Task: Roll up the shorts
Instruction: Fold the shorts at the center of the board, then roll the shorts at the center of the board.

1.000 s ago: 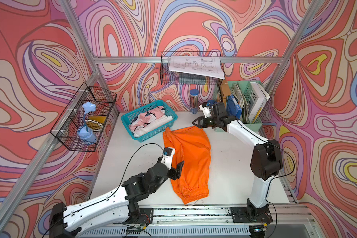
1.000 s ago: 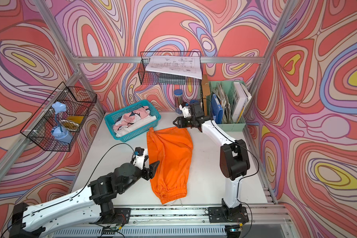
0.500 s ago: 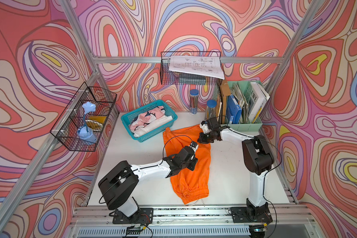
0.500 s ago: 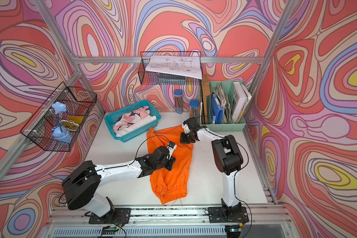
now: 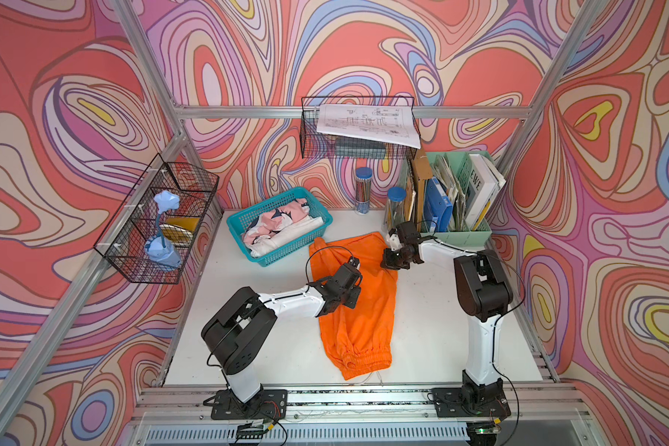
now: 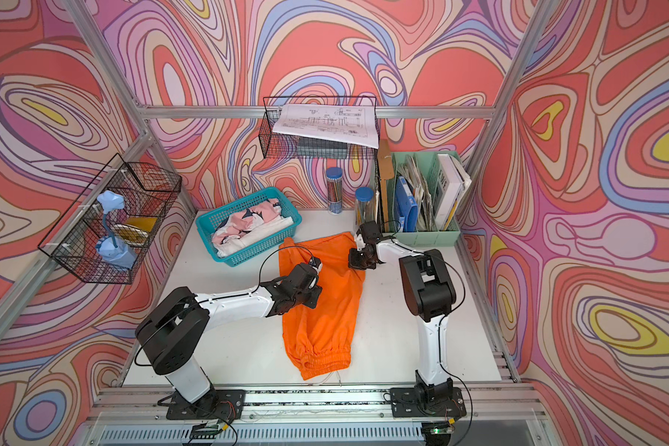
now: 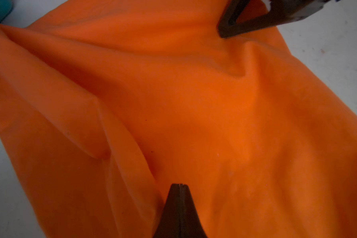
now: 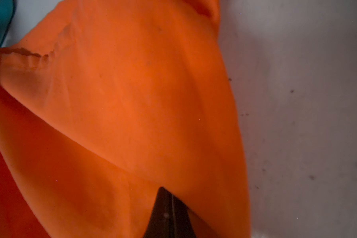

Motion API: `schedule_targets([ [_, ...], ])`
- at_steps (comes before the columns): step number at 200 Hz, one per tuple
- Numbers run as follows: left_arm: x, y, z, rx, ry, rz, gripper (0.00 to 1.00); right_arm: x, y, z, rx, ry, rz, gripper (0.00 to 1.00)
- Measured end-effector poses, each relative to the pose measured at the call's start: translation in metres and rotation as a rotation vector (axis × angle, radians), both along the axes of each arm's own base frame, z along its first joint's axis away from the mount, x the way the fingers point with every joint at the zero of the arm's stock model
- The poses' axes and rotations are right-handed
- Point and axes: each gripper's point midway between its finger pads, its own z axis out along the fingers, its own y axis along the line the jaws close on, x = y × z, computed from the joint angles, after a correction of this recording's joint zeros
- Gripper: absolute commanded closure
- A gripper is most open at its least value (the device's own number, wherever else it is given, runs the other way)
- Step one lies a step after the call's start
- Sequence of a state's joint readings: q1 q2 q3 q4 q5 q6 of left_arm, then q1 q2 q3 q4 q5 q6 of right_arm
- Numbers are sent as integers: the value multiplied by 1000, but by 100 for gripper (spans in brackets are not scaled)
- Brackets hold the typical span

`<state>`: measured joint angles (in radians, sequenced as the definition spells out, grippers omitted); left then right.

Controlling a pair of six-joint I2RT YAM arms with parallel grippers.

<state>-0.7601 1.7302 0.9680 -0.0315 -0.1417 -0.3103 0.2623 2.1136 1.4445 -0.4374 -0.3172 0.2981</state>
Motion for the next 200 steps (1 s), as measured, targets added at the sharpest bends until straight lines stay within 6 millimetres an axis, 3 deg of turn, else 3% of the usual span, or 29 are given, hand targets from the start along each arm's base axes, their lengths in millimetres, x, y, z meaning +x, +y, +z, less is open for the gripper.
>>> schedule_targets([
  [75,5,72,-31,152,59,159,100,38,-3,2,-10,-36,-20,100],
  [115,-2,111,-29,187,57,254,100,48,-3,7,-29,-59,1,98],
  [126,-6,115,-18,167,35,260,100,44,-3,12,-25,-79,13,78],
  [136,-8,115,-2,131,2,257,93,35,-4,21,-18,-97,24,47],
  [149,-7,110,25,68,-52,236,84,24,-6,41,-10,-132,34,28],
  [180,-8,77,108,-170,-190,104,44,6,-9,129,29,-316,50,18],
  [200,-15,50,136,-281,-205,-8,23,-17,-12,168,58,-390,58,14],
])
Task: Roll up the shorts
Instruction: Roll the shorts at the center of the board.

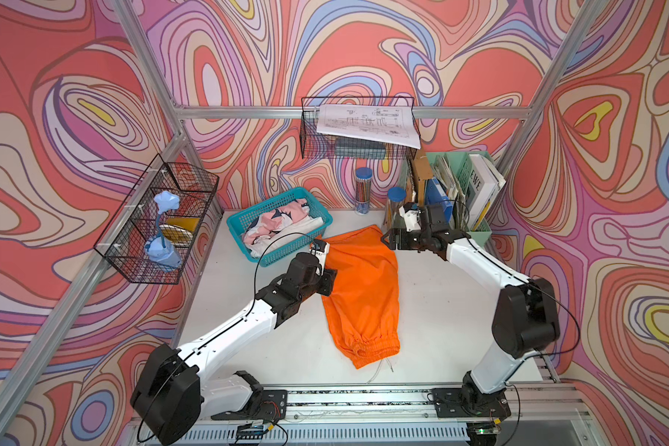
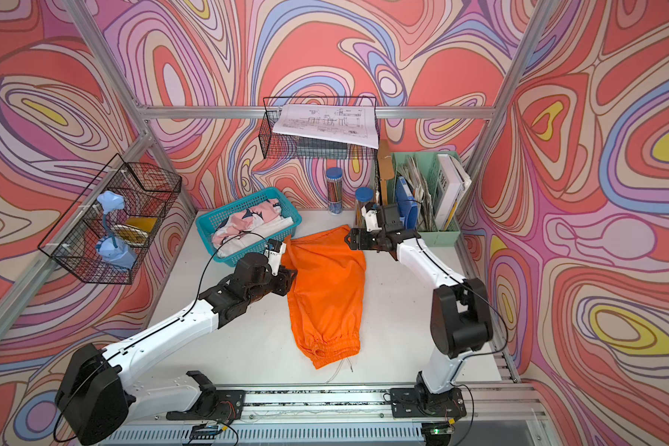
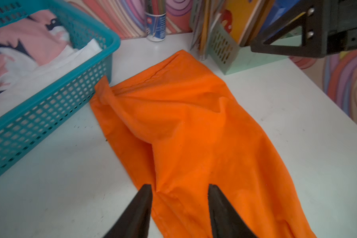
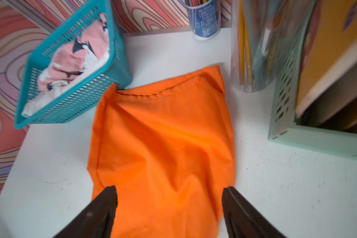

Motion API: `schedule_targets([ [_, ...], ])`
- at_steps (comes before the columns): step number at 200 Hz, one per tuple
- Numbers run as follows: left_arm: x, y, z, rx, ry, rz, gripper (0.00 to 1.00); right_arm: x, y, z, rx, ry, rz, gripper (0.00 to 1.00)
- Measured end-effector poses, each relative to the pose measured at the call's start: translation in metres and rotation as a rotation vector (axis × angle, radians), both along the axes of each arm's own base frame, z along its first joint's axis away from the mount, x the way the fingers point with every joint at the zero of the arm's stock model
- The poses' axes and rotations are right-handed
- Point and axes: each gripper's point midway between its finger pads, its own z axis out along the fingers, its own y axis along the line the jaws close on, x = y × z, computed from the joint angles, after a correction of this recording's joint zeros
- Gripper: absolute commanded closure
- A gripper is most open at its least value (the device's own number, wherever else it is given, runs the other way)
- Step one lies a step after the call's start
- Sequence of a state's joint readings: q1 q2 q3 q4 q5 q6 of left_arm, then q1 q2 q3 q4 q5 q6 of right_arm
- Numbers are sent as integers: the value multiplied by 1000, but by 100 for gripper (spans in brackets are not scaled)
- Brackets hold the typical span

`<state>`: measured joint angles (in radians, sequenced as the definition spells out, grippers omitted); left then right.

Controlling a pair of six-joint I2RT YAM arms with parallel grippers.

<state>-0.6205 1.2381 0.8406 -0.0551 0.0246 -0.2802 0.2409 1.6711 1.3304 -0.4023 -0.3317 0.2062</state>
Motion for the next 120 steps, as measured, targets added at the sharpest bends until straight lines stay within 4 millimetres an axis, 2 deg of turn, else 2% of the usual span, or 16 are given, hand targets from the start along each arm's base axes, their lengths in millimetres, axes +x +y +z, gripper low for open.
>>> schedule_targets([
  [12,-9,-16,2,-26,6,-66,19,-20,-3,5,12,-1,8,11],
  [20,-18,-29,-1,-28,17,-120,18,-33,-4,0,19,19,13,6],
  [40,-45,-64,-18,-15,65,-252,20,-76,-9,-30,30,126,24,2],
  [46,-53,-72,-24,-10,84,-285,27,-89,-10,-40,31,161,28,2],
  [66,-72,-90,-50,0,153,-359,80,-130,-12,-63,69,272,36,2],
  [77,-75,-92,-64,5,188,-369,95,-149,-11,-72,99,317,42,2],
  [83,-76,-93,-71,10,208,-370,100,-159,-10,-76,111,339,45,2],
  [120,-76,-97,-109,45,292,-367,100,-198,-6,-103,152,475,41,4],
])
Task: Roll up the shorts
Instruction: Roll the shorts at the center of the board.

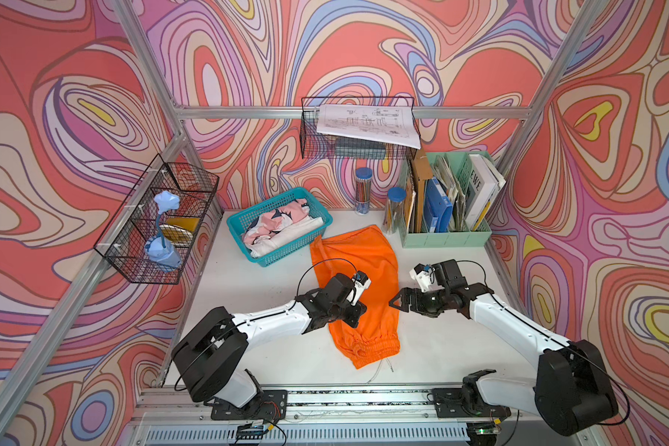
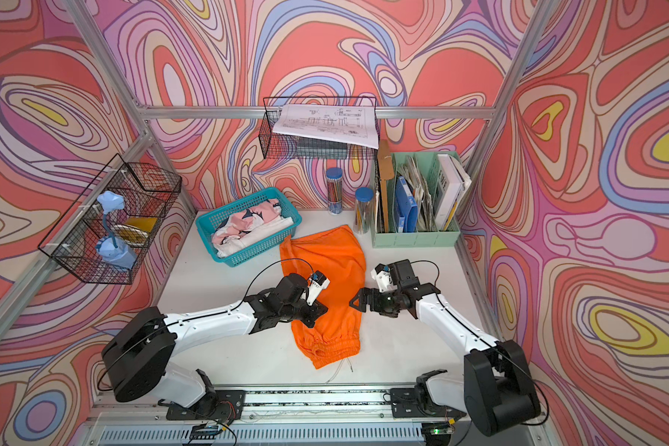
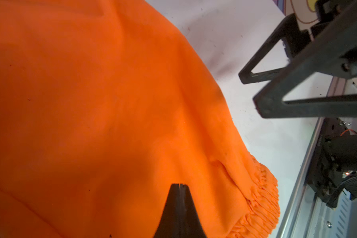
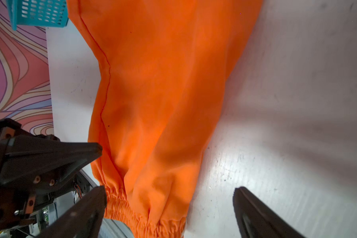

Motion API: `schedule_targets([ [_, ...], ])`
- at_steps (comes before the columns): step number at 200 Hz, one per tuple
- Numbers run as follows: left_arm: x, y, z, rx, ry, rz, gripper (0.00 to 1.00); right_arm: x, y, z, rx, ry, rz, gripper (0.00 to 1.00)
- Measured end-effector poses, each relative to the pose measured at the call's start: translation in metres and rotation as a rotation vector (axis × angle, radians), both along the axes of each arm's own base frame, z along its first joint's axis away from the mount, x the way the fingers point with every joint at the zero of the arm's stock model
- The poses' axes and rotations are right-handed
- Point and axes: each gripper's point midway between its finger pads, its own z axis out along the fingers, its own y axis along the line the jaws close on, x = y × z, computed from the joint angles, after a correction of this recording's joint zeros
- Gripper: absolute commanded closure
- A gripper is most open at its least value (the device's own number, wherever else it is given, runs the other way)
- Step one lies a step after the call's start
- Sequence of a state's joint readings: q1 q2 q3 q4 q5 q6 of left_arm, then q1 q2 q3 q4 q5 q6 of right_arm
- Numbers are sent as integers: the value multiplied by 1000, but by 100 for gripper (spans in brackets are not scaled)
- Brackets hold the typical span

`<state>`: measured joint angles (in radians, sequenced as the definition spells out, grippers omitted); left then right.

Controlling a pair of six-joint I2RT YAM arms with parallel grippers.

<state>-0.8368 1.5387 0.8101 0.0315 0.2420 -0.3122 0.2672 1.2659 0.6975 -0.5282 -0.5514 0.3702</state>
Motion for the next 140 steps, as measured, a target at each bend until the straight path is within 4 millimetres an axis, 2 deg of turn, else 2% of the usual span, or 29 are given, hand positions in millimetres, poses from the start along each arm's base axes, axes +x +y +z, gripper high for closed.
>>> schedule_targets([
  [34,3,-2,-24,37,38,12,100,-35,4,-29,26,138,-3,4],
  [59,10,-3,-42,82,59,36,100,-51,7,-40,60,196,-10,6],
  [93,20,-3,-63,149,74,65,100,-62,22,-42,114,213,24,12],
  [105,23,-4,-65,158,70,72,100,-65,26,-44,129,221,32,15],
  [140,30,-5,-65,172,55,84,100,-68,34,-45,183,236,43,15],
])
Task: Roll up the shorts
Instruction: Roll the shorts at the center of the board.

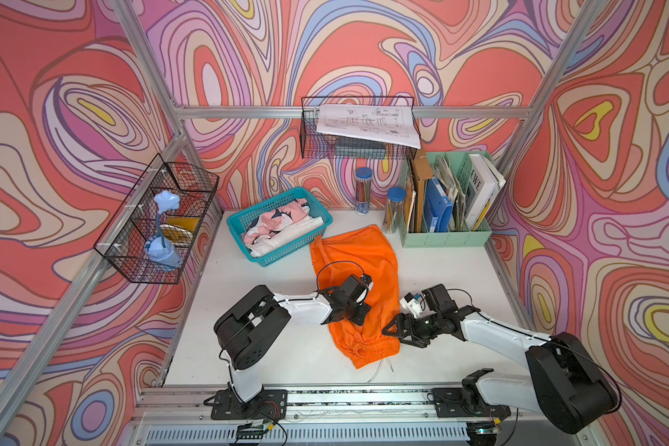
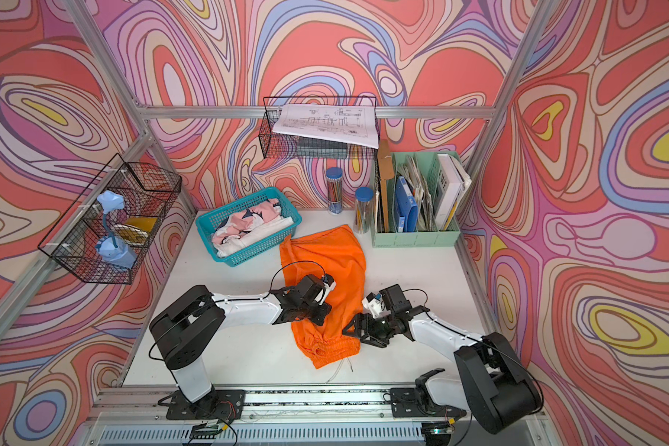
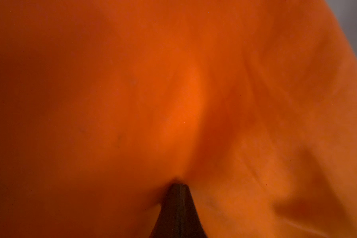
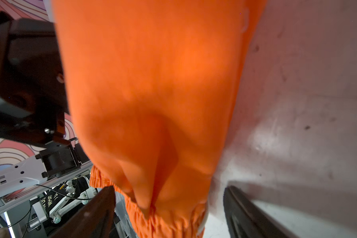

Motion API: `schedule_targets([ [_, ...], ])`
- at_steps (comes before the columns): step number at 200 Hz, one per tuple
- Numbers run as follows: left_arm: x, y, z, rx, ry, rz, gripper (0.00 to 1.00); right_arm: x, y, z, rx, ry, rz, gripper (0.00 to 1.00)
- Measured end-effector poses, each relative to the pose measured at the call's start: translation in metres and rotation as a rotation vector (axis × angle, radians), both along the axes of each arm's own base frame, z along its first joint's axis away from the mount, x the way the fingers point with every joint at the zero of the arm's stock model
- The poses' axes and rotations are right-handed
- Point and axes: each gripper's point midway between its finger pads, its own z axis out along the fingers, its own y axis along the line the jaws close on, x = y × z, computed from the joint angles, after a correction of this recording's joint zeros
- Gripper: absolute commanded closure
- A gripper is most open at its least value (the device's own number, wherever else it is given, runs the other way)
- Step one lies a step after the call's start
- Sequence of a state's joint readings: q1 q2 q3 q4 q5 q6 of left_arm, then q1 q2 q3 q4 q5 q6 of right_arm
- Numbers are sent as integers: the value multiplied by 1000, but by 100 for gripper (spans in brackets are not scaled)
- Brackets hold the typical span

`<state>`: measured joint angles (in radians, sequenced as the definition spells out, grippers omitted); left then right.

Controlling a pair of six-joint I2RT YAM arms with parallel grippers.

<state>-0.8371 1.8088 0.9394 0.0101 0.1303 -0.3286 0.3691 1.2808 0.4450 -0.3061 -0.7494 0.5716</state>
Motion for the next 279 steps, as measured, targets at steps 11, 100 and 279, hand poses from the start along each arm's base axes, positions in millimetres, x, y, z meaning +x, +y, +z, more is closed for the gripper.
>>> schedule_targets([
  [11,2,-1,0,2,-4,0,100,-2,2,0,16,3,3,17],
  [100,10,-5,-1,-1,-18,-6,100,-17,8,-11,50,68,19,57],
  [279,-46,12,137,15,-629,-311,39,42,39,9,259,338,-347,100],
])
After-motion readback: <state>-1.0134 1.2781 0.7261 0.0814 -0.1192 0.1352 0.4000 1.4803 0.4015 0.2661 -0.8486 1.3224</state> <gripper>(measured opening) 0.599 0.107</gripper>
